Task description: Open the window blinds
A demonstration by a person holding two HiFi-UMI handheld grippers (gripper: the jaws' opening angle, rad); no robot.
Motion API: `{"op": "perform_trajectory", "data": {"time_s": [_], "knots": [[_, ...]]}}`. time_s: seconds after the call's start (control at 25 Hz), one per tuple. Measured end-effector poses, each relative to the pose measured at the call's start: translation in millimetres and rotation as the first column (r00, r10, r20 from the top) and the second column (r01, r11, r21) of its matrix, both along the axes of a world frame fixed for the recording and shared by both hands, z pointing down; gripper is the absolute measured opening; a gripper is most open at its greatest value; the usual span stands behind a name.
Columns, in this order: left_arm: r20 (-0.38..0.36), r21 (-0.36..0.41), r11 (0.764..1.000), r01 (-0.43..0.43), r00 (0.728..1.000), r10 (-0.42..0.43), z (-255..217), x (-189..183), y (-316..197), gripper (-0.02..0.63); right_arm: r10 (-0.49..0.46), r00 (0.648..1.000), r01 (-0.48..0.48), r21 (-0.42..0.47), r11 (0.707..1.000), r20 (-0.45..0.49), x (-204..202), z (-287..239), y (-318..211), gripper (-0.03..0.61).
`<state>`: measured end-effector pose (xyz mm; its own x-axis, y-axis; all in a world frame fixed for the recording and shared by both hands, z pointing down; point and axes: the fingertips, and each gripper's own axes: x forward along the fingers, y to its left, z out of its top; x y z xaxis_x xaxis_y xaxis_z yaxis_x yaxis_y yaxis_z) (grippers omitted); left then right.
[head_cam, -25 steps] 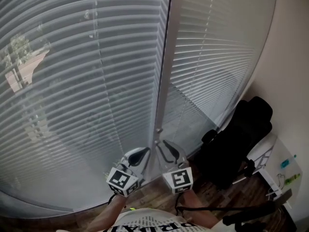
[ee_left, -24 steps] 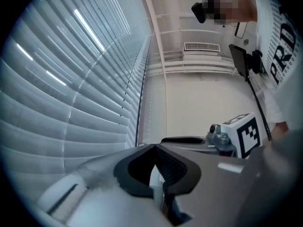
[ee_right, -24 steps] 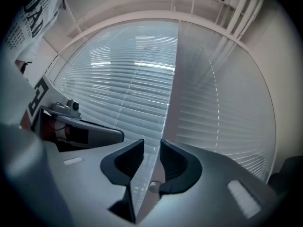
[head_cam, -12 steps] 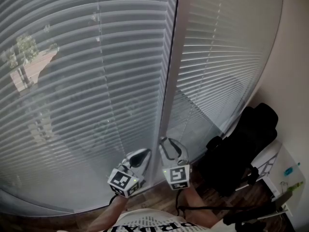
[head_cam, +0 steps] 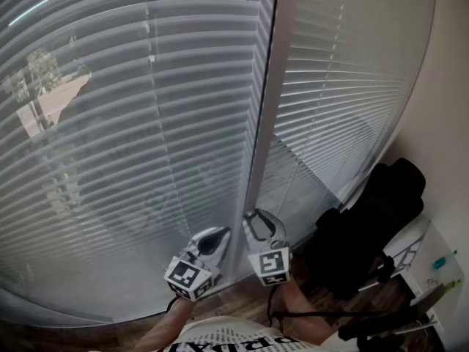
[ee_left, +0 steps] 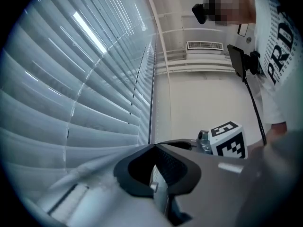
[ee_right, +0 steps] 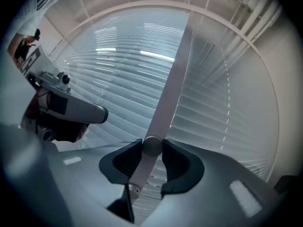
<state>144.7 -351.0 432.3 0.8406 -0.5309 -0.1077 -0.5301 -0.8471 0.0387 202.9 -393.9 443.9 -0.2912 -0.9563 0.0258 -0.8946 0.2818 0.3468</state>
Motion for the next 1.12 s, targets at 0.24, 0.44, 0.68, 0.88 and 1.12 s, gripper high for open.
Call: {"op": "perform_trajectory", "data": {"time_s": [0.24, 0.44, 0.68, 0.88, 1.12], "knots": [[0.007, -0.004, 1.0, -0.003, 1.0, 0.003, 3.3, -0.4, -3.0, -0.008, -0.012, 0.999, 0.012, -0.01, 1.0, 0.034, 0.3, 0.8, -0.6, 0.138], [0.009, -0.01, 1.0, -0.016, 1.0, 0.016, 5.9, 2.4, -2.6, -0.008, -0.024, 0.986, 0.032, -0.046, 0.998, 0.162, 2.3, 2.6, -1.2, 0.133], [0.006, -0.015, 1.0, -0.018, 1.0, 0.018, 5.8, 3.0, -1.0, -0.008, -0.011, 0.954, 0.038, -0.086, 0.996, 0.298, 6.4, 2.7, -2.4, 0.132], [0.008, -0.015, 1.0, -0.018, 1.0, 0.018, 6.6, 0.9, 0.3, -0.008, 0.009, 0.913, 0.039, -0.109, 0.993, 0.407, 7.2, 3.2, -2.1, 0.132], [0.001, -0.015, 1.0, -0.012, 1.0, 0.012, 2.3, -1.9, 0.2, -0.008, 0.029, 0.809, 0.067, -0.141, 0.988, 0.588, 8.7, 4.2, -2.8, 0.132]]}}
